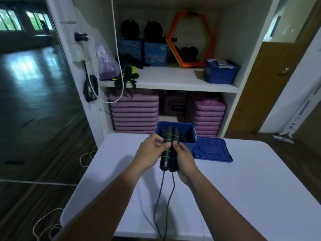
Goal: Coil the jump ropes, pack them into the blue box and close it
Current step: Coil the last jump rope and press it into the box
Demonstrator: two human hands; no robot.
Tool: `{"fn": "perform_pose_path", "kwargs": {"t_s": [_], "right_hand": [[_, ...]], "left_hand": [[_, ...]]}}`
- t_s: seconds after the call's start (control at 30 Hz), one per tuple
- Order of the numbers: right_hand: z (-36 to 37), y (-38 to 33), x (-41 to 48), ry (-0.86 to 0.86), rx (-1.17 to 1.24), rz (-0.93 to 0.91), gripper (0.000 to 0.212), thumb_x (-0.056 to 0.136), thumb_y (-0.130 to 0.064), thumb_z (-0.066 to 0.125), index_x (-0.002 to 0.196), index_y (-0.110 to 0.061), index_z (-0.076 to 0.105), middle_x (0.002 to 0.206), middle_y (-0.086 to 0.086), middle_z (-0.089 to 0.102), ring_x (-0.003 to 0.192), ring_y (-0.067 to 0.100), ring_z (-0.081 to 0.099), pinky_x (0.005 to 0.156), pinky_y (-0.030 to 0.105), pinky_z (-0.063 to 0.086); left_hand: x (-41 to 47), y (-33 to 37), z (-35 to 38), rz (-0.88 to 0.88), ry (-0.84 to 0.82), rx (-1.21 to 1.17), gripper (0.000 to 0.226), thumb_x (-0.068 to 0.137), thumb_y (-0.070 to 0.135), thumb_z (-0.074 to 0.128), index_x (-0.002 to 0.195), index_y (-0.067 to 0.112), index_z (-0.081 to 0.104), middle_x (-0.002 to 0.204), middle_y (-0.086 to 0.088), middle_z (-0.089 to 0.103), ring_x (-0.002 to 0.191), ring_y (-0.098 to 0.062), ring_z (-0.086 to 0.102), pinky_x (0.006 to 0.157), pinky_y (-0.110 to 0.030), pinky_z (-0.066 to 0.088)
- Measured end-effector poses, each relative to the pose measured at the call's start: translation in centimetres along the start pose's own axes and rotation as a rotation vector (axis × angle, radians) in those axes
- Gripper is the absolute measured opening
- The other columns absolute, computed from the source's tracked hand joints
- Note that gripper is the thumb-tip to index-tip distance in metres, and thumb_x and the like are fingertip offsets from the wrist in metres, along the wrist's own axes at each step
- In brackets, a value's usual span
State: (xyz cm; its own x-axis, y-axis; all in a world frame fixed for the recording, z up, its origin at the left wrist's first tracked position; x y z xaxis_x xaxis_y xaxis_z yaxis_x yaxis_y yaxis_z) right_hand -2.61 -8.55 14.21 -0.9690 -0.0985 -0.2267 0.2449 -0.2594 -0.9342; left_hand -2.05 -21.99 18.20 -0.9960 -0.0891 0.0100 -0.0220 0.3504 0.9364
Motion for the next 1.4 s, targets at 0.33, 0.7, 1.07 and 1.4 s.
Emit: {"fn": "perform_pose_path", "kwargs": {"t_s": [0.33, 0.7, 1.07, 1.4], "right_hand": [[-1.4, -5.0, -2.8, -0.212, 0.006, -0.055, 0.027, 0.094, -0.022, 0.063, 0.115, -0.006, 0.066, 0.099, 0.009, 0.074, 0.082, 0.017, 0.071, 0.070, 0.030, 0.056], [-0.3, -8.6, -5.4, -0.463, -0.349, 0.084, 0.017, 0.092, -0.015, 0.066, 0.101, -0.001, 0.067, 0.083, 0.007, 0.073, 0.072, 0.014, 0.070, 0.066, 0.025, 0.055], [-4.3, -8.4, -5.4, -0.367, -0.079, 0.076, 0.040, 0.095, -0.046, 0.050, 0.094, -0.008, 0.061, 0.062, 0.000, 0.035, 0.055, 0.015, 0.036, 0.064, 0.030, 0.044], [-3.5, -8.4, -2.6, -0.055, -0.429, -0.388, 0.042, 0.102, -0.042, 0.041, 0.077, -0.009, 0.049, 0.057, 0.002, 0.037, 0.050, 0.014, 0.033, 0.049, 0.031, 0.029]], "left_hand": [[-2.6, 5.3, -1.1, 0.254, 0.000, 0.138, 0.018, 0.095, 0.032, 0.063, 0.107, 0.023, 0.074, 0.091, 0.014, 0.071, 0.076, 0.007, 0.062, 0.076, -0.018, 0.045], [-2.3, 10.0, 1.4, 1.191, -0.155, 1.417, 0.048, 0.071, 0.023, 0.077, 0.115, 0.019, 0.060, 0.108, -0.003, 0.066, 0.108, -0.029, 0.059, 0.107, -0.039, 0.037], [0.2, 8.3, -6.1, 0.383, 0.105, 0.802, 0.019, 0.081, 0.030, 0.069, 0.094, 0.025, 0.055, 0.076, 0.009, 0.057, 0.078, -0.025, 0.059, 0.063, -0.035, 0.044], [-0.6, 8.2, 0.4, -0.104, -0.034, -0.536, 0.013, 0.086, 0.008, 0.060, 0.074, 0.006, 0.062, 0.066, -0.008, 0.061, 0.059, -0.022, 0.056, 0.059, -0.033, 0.045]]}}
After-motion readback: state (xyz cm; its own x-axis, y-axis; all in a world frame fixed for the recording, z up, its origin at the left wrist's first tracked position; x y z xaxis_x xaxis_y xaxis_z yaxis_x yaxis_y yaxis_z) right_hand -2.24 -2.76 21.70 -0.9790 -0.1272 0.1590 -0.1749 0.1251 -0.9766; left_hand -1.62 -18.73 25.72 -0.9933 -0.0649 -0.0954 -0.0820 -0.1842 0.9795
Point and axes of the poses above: each hand's wrist, its own x-axis towards the middle knuckle, its own z-axis out of the palm, y = z × x, the point moved 6 cm from there along x, towards the middle knuckle
